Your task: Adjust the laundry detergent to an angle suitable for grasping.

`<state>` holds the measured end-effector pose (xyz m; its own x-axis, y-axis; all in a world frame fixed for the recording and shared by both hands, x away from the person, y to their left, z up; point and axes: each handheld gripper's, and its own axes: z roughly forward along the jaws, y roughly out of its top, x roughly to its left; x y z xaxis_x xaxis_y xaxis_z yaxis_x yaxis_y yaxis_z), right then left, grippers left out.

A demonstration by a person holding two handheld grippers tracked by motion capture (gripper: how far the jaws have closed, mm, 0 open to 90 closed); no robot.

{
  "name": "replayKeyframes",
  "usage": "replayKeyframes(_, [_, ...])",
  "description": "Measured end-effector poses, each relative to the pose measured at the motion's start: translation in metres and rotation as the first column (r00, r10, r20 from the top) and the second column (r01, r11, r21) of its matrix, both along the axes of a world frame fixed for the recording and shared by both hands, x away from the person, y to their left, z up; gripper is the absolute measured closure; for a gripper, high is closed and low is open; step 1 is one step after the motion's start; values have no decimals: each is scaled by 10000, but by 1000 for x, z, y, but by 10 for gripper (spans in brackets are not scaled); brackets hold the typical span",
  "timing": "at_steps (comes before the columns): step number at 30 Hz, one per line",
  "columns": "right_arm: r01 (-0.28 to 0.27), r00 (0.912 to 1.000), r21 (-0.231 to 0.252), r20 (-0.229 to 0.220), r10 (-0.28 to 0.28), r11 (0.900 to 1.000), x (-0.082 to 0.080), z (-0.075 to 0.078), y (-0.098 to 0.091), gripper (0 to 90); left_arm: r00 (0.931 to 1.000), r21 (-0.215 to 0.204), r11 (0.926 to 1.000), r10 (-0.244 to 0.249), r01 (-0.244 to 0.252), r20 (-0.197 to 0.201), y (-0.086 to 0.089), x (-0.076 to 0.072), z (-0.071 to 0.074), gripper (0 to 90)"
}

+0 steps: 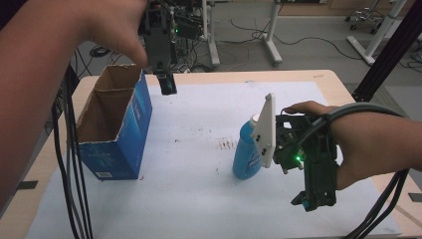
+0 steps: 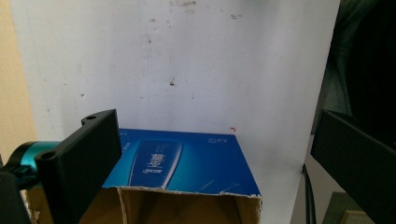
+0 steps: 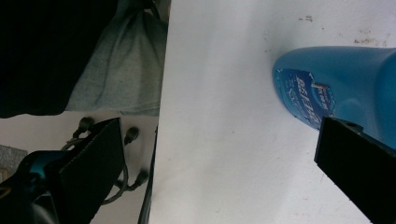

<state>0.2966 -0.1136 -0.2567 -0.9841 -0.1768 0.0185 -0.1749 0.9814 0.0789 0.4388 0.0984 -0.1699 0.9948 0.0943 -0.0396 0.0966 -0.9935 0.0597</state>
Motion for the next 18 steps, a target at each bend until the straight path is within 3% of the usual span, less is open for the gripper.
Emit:
replayKeyframes(6, [-41,10000,17,11,41,10000,0,0,0,11,9999,14,10000,96,-96,73,0,-1,-1,17])
replayKeyframes(8, [-292,9996,183,19,292,9994,2,0,0,11,9998,-15,9999,110,-110,167,0,-1,-1,17])
replayKeyframes(10, [-36,10000,44,-26,36,10000,0,0,-1,11,9997,-37,9999,166,-165,199,0,0,-1,17])
replayKeyframes(13, [-364,9993,231,60,363,9991,4,-1,-1,11,9997,-2,9999,157,-157,180,-1,-1,-1,17])
replayKeyframes(14, [-93,10000,101,-19,93,9999,2,0,-2,11,9997,-1,9998,176,-176,160,-1,-1,-1,17])
replayKeyframes(18, [-296,9995,226,90,294,9993,4,0,-2,11,9996,-7,9997,253,-253,137,0,-1,0,17])
